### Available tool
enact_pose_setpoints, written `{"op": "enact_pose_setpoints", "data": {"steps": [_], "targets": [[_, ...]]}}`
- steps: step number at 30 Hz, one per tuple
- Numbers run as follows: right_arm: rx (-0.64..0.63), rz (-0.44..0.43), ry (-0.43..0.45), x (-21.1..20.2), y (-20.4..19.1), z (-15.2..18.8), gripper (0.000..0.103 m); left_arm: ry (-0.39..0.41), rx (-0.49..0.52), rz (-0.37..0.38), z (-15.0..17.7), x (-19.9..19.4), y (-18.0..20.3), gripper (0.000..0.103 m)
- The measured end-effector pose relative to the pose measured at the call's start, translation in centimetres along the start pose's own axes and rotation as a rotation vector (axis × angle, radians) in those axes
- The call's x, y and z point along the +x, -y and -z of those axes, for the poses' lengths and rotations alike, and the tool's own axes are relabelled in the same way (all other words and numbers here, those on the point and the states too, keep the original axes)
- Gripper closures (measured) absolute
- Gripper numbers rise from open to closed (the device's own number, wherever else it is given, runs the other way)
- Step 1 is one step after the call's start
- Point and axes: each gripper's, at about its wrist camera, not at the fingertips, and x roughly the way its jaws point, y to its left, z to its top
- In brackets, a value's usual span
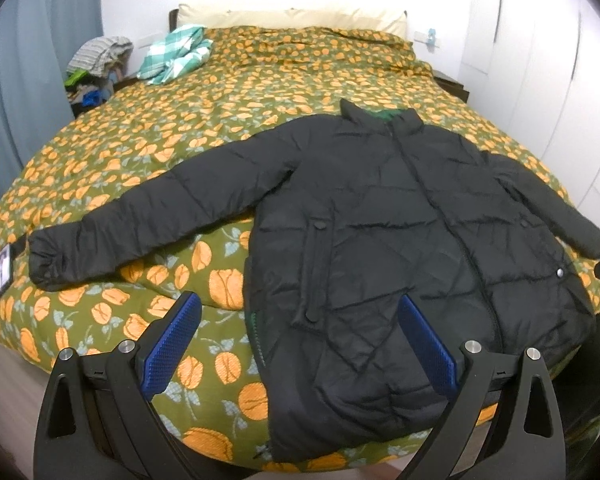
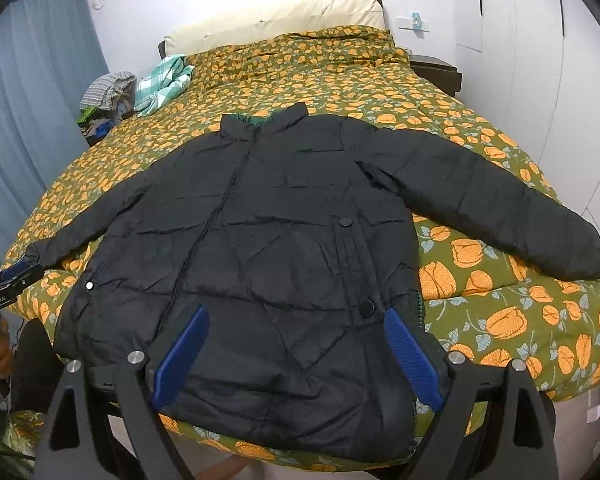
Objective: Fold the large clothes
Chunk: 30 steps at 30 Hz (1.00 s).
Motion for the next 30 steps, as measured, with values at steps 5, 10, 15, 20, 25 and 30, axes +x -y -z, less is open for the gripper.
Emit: {"op": "enact_pose_setpoints", "data": {"steps": [5,10,15,20,25,30], "targets": [[-0.008,0.029,0.014,0.1,-0.2,0.1,0.012,0.001,0.013,-0.012,0.0,0.2,0.1,0.004],[-0.014,0.148,0.037,0.6,1.3,0.0,0.012,-0.004,0.011,-0.009,0.1,0.3,0.2,0.004],[0.218,0.179,0.041,0.6,8.3,0.7,0.012,-0.011,0.015,-0.011,-0.1,0.4,0.6,0.004],[0.514,0.197,0.14,-0.3,19.1,0.8,0.012,-0.015,0.047,-0.017,-0.7,0.4,1.4,0.004],[0.825,0.262,0.172,2.0,31.1,1.3,0.012,-0.001,0.062,-0.038,-1.3,0.2,2.2,0.004],[1.183,0.193,0.188,5.7,39.0,3.8,0.012,-0.01,0.047,-0.044,-1.7,0.1,2.3,0.004]]}}
